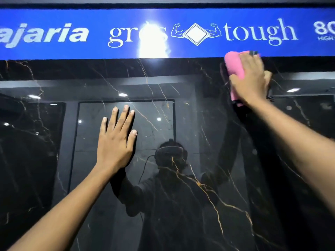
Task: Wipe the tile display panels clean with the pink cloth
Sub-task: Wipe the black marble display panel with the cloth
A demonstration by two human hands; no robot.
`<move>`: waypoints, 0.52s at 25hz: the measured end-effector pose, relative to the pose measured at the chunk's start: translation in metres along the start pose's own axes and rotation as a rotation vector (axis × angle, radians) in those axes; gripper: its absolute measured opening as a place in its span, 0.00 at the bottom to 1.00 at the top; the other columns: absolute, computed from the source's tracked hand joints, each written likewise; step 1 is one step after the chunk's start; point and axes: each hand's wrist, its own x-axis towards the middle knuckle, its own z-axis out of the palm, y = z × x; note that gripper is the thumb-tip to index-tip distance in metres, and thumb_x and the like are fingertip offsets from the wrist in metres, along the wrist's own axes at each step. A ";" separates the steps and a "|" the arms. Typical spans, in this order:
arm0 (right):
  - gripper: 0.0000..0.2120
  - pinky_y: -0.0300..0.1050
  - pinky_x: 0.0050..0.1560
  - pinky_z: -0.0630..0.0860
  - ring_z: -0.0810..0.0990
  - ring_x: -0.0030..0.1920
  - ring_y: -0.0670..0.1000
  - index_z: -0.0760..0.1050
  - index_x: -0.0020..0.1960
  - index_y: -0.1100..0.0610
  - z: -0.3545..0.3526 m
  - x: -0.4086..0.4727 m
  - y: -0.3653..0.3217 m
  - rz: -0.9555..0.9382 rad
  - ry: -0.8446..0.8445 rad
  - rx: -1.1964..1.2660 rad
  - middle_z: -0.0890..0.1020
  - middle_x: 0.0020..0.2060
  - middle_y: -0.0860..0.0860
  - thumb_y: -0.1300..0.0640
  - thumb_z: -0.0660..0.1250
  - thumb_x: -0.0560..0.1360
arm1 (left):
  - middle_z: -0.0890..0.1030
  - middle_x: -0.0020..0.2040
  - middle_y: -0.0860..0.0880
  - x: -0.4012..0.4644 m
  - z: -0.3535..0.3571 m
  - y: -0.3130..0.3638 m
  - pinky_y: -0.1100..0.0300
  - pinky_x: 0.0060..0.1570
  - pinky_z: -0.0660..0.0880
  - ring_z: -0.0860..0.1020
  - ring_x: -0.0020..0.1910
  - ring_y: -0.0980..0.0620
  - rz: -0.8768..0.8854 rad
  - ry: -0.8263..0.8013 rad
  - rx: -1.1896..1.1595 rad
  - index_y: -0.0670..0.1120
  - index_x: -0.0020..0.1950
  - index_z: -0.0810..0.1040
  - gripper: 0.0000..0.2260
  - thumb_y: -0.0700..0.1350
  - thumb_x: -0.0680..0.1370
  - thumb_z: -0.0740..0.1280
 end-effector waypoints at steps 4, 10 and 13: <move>0.37 0.57 0.67 0.62 0.62 0.74 0.53 0.67 0.74 0.57 0.046 -0.174 -0.083 -0.576 -0.116 0.104 0.68 0.73 0.54 0.48 0.57 0.65 | 0.52 0.79 0.54 -0.001 -0.003 -0.002 0.53 0.74 0.41 0.50 0.79 0.49 0.017 -0.014 -0.016 0.48 0.79 0.56 0.26 0.51 0.81 0.45; 0.35 0.53 0.63 0.65 0.72 0.67 0.55 0.72 0.70 0.57 0.034 -0.188 -0.069 -0.799 -0.171 0.054 0.73 0.70 0.56 0.47 0.59 0.65 | 0.52 0.79 0.55 -0.057 -0.014 0.012 0.49 0.75 0.44 0.49 0.79 0.49 -0.053 -0.061 -0.143 0.49 0.79 0.58 0.26 0.52 0.80 0.49; 0.37 0.52 0.65 0.62 0.61 0.75 0.51 0.64 0.76 0.52 0.008 -0.085 -0.012 -0.214 -0.073 0.027 0.65 0.75 0.53 0.46 0.58 0.67 | 0.55 0.79 0.51 -0.092 0.000 0.011 0.44 0.75 0.49 0.51 0.79 0.47 0.033 -0.073 0.005 0.49 0.79 0.58 0.25 0.52 0.81 0.51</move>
